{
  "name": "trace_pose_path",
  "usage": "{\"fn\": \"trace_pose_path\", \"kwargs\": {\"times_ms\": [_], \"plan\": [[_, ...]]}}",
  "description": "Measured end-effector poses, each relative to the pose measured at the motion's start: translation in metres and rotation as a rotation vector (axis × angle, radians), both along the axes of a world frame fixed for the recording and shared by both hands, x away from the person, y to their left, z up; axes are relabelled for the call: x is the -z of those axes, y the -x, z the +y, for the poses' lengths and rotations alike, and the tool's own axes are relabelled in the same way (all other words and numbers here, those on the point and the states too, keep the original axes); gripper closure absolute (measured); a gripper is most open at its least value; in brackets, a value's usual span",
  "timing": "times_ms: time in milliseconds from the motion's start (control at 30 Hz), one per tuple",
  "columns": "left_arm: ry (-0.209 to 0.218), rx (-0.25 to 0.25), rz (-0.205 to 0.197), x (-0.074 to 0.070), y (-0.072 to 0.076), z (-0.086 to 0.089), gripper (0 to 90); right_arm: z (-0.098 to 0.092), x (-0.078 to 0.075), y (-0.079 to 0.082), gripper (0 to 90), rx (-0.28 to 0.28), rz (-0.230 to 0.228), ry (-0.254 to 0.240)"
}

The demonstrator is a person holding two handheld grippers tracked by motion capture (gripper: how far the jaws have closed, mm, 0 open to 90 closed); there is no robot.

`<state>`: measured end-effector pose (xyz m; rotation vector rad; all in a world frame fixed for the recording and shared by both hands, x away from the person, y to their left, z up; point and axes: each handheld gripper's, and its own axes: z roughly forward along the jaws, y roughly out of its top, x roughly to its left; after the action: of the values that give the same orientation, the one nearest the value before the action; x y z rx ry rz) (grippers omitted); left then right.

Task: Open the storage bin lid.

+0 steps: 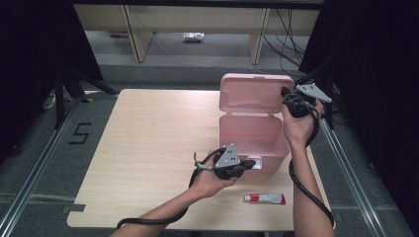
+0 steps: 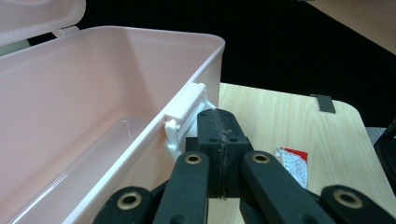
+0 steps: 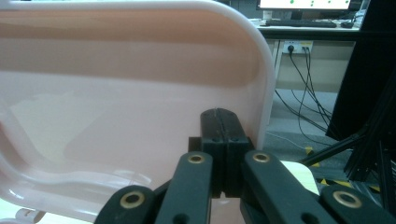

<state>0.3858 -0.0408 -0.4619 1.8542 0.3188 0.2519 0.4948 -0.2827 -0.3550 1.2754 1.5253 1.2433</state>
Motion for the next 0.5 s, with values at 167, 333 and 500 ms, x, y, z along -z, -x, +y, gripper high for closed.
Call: {"fn": "trace_pose_path", "kwargs": {"times_ms": [167,333,500], "plan": [[0.003,-0.001,0.001,0.0001,0.0000,-0.0001,89.4,-0.0002,-0.0001,-0.0042,90.0,-0.003,-0.001,0.014],[0.007,-0.003,0.003,0.0007,0.0003,-0.0002,89.4,-0.0001,-0.0007,-0.0063,90.0,-0.006,0.010,0.014],[0.002,-0.001,0.001,0.0001,-0.0002,-0.0002,89.4,0.0001,-0.0009,-0.0082,90.0,-0.003,0.015,0.018]]}}
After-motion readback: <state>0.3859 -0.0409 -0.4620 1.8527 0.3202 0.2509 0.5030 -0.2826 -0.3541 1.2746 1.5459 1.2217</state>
